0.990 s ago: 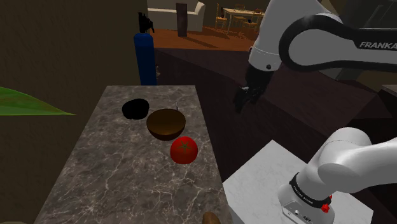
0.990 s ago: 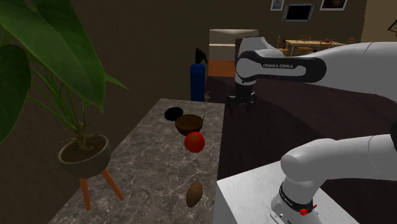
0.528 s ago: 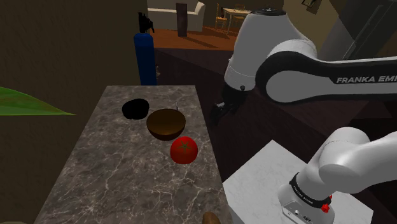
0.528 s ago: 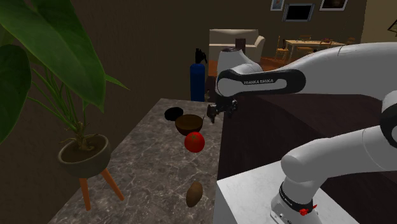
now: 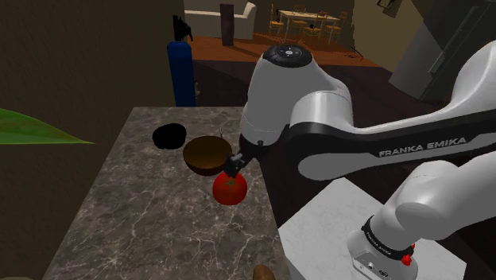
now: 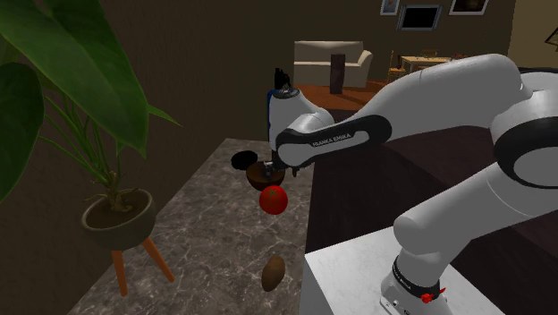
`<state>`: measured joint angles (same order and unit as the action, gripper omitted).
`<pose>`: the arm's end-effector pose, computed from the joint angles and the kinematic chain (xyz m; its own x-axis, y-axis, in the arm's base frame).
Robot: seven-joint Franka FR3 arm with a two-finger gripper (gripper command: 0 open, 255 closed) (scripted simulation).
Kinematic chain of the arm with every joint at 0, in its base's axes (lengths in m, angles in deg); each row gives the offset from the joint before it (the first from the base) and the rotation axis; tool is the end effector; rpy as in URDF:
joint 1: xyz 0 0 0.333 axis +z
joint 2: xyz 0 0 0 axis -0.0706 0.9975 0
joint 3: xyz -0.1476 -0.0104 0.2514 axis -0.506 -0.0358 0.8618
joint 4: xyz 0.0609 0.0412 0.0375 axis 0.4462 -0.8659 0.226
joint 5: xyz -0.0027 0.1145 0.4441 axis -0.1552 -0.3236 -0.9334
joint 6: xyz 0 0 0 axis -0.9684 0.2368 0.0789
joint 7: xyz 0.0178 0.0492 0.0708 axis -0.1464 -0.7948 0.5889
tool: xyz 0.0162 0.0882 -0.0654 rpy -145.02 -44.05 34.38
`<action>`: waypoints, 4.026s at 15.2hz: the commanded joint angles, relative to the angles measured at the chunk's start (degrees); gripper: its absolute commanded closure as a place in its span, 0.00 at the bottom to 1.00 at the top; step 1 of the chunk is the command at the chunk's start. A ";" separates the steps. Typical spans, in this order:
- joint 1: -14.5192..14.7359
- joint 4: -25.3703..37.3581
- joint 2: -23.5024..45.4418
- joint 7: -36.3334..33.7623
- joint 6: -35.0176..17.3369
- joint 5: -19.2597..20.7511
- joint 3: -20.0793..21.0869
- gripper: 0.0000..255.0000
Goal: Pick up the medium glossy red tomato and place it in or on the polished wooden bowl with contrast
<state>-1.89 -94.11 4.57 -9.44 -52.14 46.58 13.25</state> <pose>0.3875 0.3409 0.3957 0.9687 0.0584 0.2414 0.0404 -0.9960 0.0792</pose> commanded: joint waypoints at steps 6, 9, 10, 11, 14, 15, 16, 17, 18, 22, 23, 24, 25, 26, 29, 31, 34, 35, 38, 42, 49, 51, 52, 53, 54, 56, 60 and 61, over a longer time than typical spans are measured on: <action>-4.85 2.18 7.97 -8.08 -6.45 7.39 7.98 0.00; -6.10 1.36 9.92 -9.40 -8.79 9.20 9.09 0.00; -6.84 0.99 11.02 -10.21 -10.00 10.32 9.71 0.00; -6.83 0.99 11.03 -10.21 -10.00 10.33 9.70 0.00; -6.82 0.99 11.03 -10.21 -10.00 10.33 9.69 0.00; -6.82 0.99 11.03 -10.22 -10.00 10.33 9.69 0.00; -6.82 0.99 11.03 -10.22 -10.00 10.33 9.69 0.00; -6.82 0.99 11.03 -10.22 -10.00 10.33 9.69 0.00; -6.82 1.00 11.03 -10.21 -9.98 10.33 9.69 0.00; -6.82 1.00 11.03 -10.21 -9.98 10.33 9.69 1.00; -6.82 1.00 11.03 -10.21 -9.98 10.33 9.69 1.00; -6.82 0.99 11.02 -10.21 -9.98 10.33 9.69 1.00; -6.82 1.00 11.03 -10.21 -9.98 10.33 9.69 1.00; -6.82 1.00 11.03 -10.22 -9.99 10.34 9.70 1.00; -6.50 1.37 10.49 -9.64 -9.23 9.75 9.29 1.00; -5.94 2.16 9.47 -8.59 -7.70 8.72 8.51 1.00; -5.21 3.46 8.11 -7.20 -5.38 7.46 7.43 1.00; -5.00 3.92 7.70 -6.79 -4.60 7.10 7.08 1.00; -4.47 5.36 6.58 -5.66 -2.28 6.19 6.13 1.00; -3.95 7.45 5.32 -4.37 0.81 5.28 5.00 1.00; -3.45 11.55 3.78 -2.61 6.16 4.33 3.36 1.00; -3.39 12.82 3.47 -2.20 7.67 4.17 2.96 1.00; -3.37 13.48 3.35 -2.00 8.43 4.11 2.78 1.00; -3.36 14.14 3.23 -1.82 9.18 4.06 2.60 1.00; -3.36 14.82 3.14 -1.64 9.94 4.02 2.43 1.00; -3.37 16.20 2.98 -1.31 11.44 3.96 2.12 1.00; -3.47 19.12 2.86 -0.73 14.43 3.95 1.58 1.00; -3.48 19.50 2.85 -0.66 14.82 3.95 1.52 1.00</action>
<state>-5.40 -75.09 7.49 -10.17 -37.87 50.58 14.84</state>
